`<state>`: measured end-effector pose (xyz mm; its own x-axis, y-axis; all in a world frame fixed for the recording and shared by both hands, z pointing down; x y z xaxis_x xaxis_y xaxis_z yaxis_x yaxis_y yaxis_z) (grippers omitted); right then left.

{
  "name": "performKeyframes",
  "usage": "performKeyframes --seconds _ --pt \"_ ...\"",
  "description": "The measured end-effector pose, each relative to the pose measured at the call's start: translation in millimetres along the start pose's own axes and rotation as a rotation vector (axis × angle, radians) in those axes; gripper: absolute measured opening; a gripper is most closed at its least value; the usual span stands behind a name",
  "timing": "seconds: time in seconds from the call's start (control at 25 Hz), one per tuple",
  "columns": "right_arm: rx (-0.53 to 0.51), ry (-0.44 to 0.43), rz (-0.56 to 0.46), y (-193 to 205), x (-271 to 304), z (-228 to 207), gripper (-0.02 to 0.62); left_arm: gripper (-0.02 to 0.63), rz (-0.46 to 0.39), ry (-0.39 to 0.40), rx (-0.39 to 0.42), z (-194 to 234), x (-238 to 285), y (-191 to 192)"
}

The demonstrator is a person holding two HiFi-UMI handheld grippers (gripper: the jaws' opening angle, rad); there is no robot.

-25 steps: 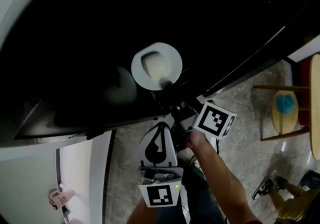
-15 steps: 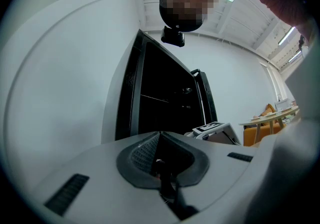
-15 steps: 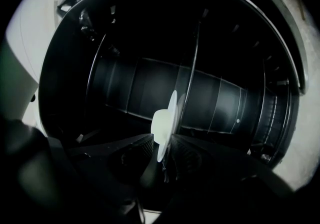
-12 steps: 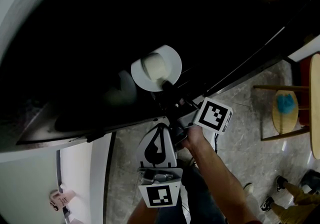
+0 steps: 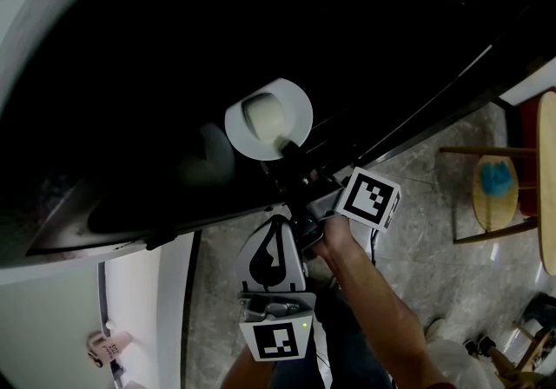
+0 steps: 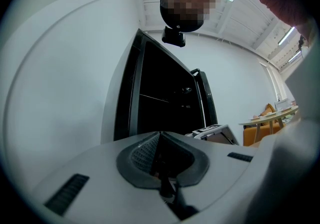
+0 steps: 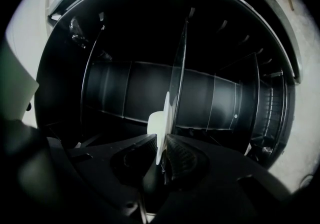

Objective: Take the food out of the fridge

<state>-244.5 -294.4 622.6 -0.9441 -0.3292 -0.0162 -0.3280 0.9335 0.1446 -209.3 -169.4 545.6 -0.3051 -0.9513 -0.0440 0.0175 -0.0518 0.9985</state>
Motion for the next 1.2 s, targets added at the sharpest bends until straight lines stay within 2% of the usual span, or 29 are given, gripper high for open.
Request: performKeyframes --seconds 0.56,0.84,1.2 --pt "0.028 -0.006 -0.005 1.4 -0.1 -1.6 0.048 0.014 -0.019 -0.009 0.012 3.5 -2.2 -5.6" --pt "0.049 0.037 -0.027 -0.8 -2.5 -5.1 0.038 0.014 -0.015 -0.015 0.01 5.1 -5.1 -6.0" --pt "0.056 0.041 -0.038 -1.8 -2.2 -4.9 0.037 0.014 -0.01 -0.02 0.011 9.6 -6.3 -5.1"
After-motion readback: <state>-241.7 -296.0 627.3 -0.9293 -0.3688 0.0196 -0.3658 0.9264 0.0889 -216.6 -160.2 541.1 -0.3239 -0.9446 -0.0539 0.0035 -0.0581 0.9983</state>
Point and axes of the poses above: the fingertips, and each gripper's own axes: x forward along the fingers, z to its left, y out of its underside, the point moved 1 cm from there along -x, backward along the fingers, and after that the axes turned 3 degrees about -y, right-handed, at the moved point
